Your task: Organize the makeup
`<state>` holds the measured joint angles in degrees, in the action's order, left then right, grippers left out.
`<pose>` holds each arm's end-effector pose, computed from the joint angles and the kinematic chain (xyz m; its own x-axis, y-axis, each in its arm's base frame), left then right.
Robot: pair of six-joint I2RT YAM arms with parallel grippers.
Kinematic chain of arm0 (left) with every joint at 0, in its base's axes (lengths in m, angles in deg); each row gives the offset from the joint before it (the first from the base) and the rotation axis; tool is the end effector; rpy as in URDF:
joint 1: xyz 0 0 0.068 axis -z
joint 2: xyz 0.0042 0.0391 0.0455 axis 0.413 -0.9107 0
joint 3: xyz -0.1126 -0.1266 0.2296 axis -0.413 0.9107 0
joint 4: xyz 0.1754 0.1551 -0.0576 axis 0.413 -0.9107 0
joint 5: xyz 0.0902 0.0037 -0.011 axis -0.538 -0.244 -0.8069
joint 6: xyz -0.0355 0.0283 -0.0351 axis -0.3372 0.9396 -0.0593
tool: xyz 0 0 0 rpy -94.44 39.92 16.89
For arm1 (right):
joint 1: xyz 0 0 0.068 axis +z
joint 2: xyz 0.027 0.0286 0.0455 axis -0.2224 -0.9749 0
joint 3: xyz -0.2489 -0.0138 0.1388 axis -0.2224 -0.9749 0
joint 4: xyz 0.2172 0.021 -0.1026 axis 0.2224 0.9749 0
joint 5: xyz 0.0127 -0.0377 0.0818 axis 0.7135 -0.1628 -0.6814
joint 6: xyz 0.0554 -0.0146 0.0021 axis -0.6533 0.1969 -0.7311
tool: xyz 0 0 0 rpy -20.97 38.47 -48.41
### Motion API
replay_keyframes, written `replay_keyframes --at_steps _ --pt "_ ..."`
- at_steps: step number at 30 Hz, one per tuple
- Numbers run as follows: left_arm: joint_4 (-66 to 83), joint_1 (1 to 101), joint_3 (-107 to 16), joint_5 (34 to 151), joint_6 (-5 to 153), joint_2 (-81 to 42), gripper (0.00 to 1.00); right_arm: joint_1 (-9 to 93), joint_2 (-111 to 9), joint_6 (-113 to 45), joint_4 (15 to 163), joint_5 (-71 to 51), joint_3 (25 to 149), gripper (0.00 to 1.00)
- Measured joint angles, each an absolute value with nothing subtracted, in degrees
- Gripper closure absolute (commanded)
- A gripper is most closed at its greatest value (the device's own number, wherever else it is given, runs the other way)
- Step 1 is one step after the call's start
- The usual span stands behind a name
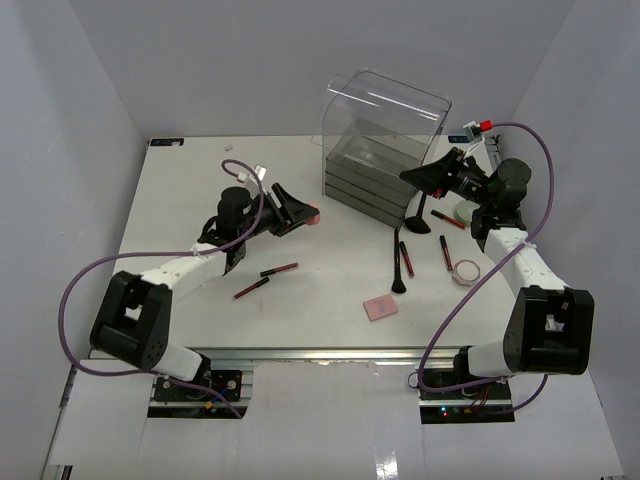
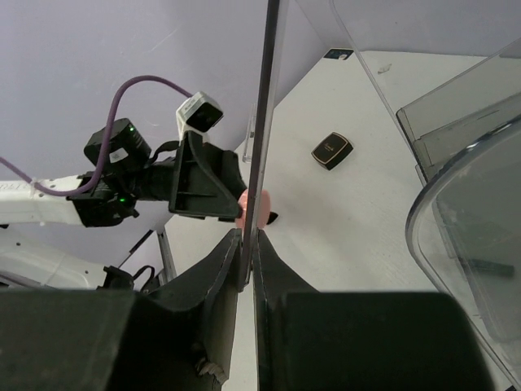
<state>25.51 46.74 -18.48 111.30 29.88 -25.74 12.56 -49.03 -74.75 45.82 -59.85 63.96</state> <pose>0.2703 -0.1311 0.2682 -0.7726 -0.4824 -0.4128 0.1742 0.4642 -0.8684 0.2866 0.0326 0.3664 -0.4069 0.4026 -0.8200 -0.7476 0.3691 0.5521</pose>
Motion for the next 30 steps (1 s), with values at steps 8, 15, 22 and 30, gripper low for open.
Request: replay_keyframes --at_steps 8,15,22,30 --pt "46.4 52.1 -29.1 106.7 29.7 -43.5 1.00 12.6 -49.0 -74.8 46.0 -60.2 64.1 0.84" --pt "55.5 56.2 -38.5 100.7 33.1 -54.7 1.00 12.6 -49.0 -74.8 46.3 -60.5 64.3 0.84" --pt "63.1 57.9 -40.9 96.3 37.8 -59.6 1.00 12.6 -48.7 -74.9 46.4 -60.8 64.4 0.84" --pt "71.4 59.5 -41.8 89.4 43.6 -62.8 0.99 12.6 -48.6 -76.6 46.0 -61.0 64.4 0.84"
